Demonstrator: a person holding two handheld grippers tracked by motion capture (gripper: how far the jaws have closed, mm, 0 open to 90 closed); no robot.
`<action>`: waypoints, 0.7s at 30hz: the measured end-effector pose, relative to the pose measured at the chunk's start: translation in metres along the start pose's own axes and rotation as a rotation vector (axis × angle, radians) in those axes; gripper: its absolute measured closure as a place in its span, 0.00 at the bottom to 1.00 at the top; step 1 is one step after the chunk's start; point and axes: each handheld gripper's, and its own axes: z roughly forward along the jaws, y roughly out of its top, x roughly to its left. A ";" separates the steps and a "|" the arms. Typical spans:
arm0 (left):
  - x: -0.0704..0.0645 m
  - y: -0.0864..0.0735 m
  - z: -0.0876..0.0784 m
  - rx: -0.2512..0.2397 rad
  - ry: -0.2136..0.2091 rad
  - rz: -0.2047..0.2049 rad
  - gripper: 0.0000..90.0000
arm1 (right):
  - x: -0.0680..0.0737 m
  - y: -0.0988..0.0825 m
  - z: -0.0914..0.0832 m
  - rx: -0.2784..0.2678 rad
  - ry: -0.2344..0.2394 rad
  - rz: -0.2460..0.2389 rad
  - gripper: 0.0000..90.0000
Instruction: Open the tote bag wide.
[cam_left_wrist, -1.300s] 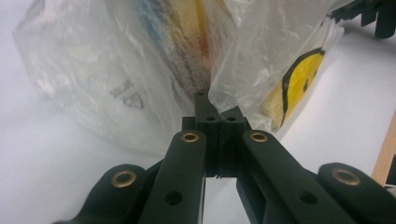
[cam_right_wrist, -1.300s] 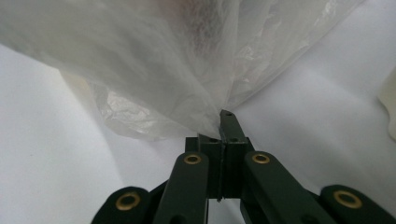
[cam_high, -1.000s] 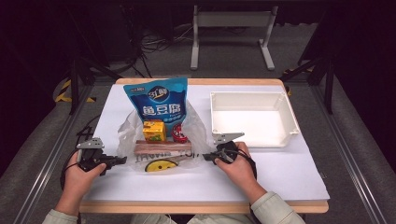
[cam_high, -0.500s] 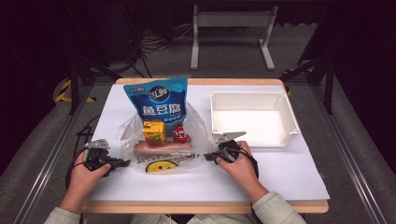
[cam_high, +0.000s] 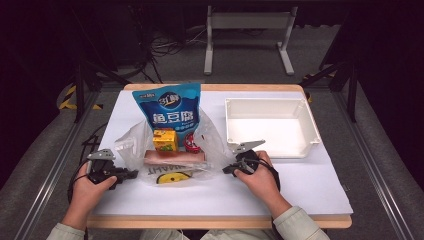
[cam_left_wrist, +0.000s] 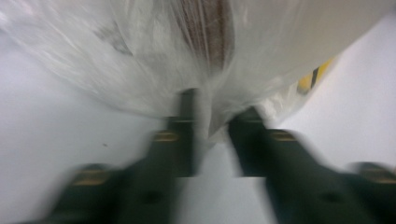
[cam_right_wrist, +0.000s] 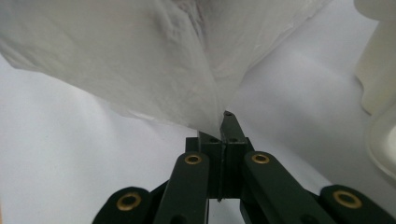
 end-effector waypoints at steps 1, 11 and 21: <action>-0.002 0.001 -0.003 -0.019 -0.010 0.001 0.56 | 0.000 0.000 0.000 0.000 0.001 0.000 1.00; -0.026 0.019 -0.032 -0.242 0.110 0.134 0.18 | 0.002 0.001 0.003 0.002 0.005 -0.001 1.00; -0.029 0.021 -0.037 -0.274 0.087 0.193 0.91 | 0.004 0.001 0.004 0.002 0.011 -0.003 1.00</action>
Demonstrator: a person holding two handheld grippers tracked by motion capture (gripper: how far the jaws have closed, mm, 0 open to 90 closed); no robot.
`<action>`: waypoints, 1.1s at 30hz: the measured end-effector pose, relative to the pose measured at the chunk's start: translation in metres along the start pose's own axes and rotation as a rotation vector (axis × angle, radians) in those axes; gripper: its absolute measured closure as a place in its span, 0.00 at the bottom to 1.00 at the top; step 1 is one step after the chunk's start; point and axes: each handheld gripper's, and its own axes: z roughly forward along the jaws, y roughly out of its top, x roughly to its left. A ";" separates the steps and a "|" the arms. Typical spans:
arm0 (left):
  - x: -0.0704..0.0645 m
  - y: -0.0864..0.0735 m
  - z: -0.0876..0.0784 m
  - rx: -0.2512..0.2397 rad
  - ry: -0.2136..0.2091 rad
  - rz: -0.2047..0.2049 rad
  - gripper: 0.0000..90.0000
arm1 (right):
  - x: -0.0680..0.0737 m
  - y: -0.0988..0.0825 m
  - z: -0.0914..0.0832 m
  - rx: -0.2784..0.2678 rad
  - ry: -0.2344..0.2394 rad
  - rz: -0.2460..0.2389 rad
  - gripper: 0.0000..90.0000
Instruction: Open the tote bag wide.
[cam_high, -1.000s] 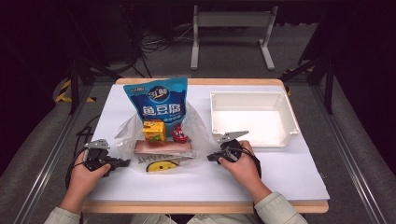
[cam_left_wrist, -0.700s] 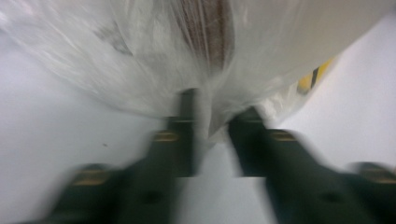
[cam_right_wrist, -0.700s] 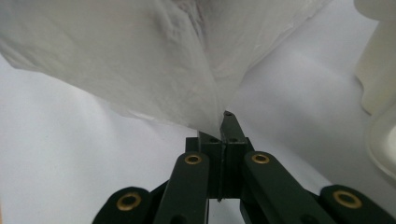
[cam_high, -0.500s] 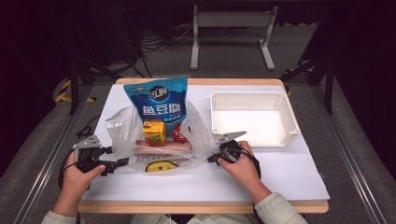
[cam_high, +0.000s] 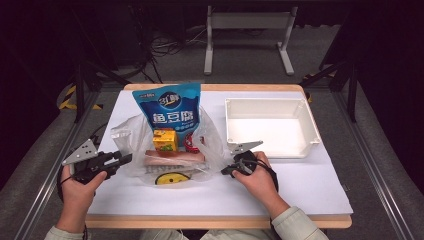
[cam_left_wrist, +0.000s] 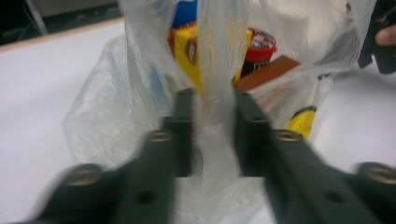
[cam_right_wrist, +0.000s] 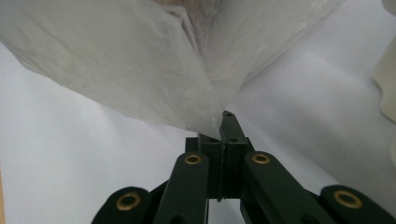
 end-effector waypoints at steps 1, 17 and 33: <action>0.001 -0.002 0.002 0.021 -0.011 -0.015 0.97 | 0.000 0.000 0.000 0.000 0.000 0.000 1.00; 0.026 -0.035 0.039 0.243 -0.054 -0.159 1.00 | -0.005 -0.002 -0.002 0.021 0.020 0.016 1.00; 0.026 -0.040 0.043 0.313 -0.043 -0.184 1.00 | -0.006 -0.005 -0.008 0.056 0.008 0.009 1.00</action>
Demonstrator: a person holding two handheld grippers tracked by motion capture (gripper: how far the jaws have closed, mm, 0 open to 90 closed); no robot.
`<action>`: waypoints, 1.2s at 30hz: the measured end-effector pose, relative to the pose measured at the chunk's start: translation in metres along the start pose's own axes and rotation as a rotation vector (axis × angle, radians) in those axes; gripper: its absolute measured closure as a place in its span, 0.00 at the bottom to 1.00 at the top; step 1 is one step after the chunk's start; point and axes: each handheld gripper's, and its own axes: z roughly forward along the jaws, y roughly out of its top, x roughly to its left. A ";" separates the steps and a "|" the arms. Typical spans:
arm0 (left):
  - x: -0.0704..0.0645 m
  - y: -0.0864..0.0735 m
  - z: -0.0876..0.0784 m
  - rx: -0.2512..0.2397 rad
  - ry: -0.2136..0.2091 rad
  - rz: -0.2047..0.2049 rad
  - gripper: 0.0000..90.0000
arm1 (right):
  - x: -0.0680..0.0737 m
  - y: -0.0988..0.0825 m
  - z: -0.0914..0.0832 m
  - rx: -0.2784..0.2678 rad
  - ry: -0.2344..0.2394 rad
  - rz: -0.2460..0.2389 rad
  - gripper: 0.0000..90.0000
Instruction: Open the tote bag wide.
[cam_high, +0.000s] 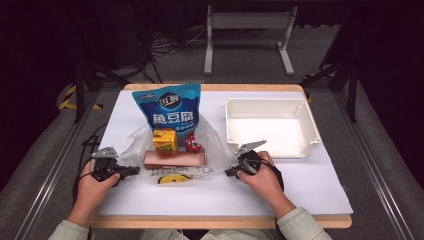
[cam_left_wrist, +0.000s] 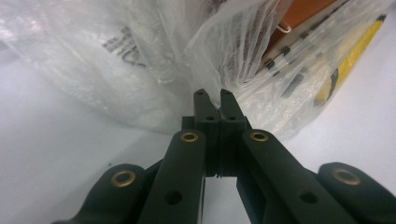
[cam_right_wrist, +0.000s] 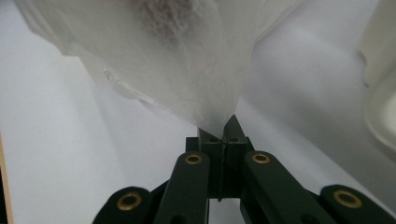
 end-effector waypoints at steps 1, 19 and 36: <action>0.000 0.000 0.000 0.000 0.000 0.000 1.00 | 0.001 0.000 -0.001 0.010 -0.008 -0.007 1.00; -0.007 0.001 -0.003 -0.033 -0.050 0.044 0.99 | 0.015 0.012 -0.023 -0.133 0.043 -0.082 0.35; -0.007 0.001 -0.005 -0.044 -0.047 0.048 0.99 | 0.041 0.071 -0.064 -0.466 -0.018 -0.200 0.19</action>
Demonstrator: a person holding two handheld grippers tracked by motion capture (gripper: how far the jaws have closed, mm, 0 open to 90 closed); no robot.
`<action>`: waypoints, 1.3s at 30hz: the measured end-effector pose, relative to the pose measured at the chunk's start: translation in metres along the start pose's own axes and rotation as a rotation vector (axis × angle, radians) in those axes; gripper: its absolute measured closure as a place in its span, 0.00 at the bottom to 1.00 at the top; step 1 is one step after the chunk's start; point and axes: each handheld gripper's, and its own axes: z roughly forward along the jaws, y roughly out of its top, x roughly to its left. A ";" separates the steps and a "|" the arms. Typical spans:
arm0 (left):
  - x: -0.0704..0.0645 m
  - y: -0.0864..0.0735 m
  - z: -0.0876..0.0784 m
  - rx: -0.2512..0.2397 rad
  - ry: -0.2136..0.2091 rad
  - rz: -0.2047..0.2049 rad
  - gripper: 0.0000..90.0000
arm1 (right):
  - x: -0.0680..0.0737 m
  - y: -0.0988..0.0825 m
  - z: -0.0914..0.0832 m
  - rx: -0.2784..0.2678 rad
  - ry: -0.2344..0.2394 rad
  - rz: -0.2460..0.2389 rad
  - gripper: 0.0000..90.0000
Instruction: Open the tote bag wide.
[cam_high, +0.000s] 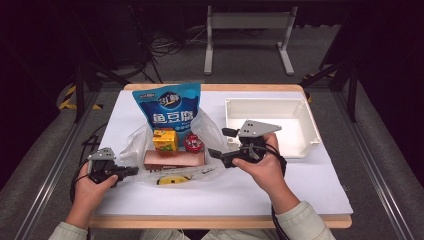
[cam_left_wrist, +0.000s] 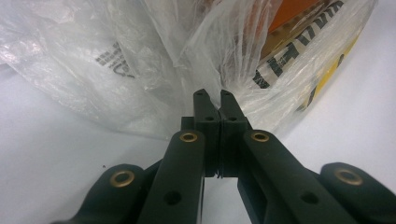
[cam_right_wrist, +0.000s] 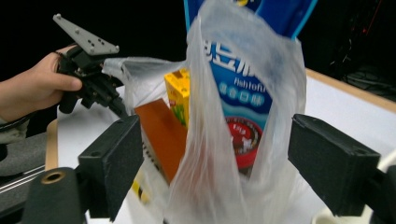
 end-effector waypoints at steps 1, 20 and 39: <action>0.000 0.000 0.000 0.000 0.000 0.001 0.99 | 0.000 0.004 0.003 0.000 -0.001 -0.007 0.19; 0.000 -0.001 0.000 -0.010 -0.004 0.000 0.97 | -0.015 -0.008 0.038 0.115 -0.007 0.012 0.86; 0.002 -0.002 0.003 -0.001 0.001 -0.018 0.97 | -0.008 -0.071 0.055 0.395 -0.046 0.037 1.00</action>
